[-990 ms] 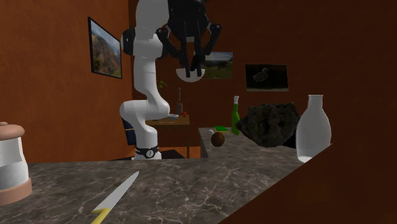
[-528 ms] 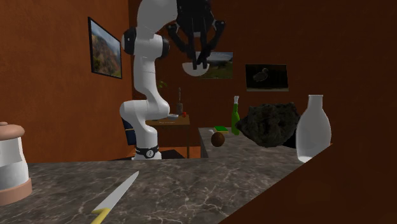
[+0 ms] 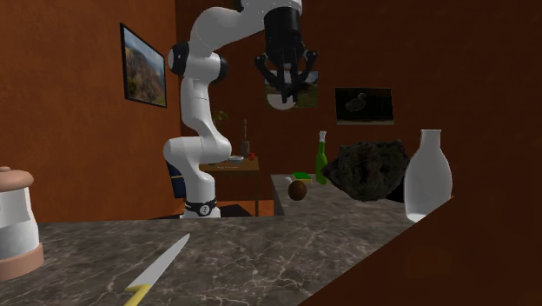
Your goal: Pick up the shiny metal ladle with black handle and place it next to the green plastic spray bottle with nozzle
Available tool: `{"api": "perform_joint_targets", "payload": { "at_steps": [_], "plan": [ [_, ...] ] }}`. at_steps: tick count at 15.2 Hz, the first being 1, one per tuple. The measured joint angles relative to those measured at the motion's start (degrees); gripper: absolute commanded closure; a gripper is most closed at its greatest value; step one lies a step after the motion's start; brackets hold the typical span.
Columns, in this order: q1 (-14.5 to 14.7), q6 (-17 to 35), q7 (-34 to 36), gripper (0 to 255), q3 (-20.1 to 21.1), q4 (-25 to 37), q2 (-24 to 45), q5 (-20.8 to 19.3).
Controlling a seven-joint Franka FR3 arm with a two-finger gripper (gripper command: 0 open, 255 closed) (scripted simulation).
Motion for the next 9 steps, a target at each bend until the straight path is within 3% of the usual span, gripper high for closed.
{"api": "perform_joint_targets", "payload": {
  "at_steps": [9],
  "plan": [
    [3.92,-0.88,9.59,255,6.39,-8.37,-9.87,2.29]
  ]
}}
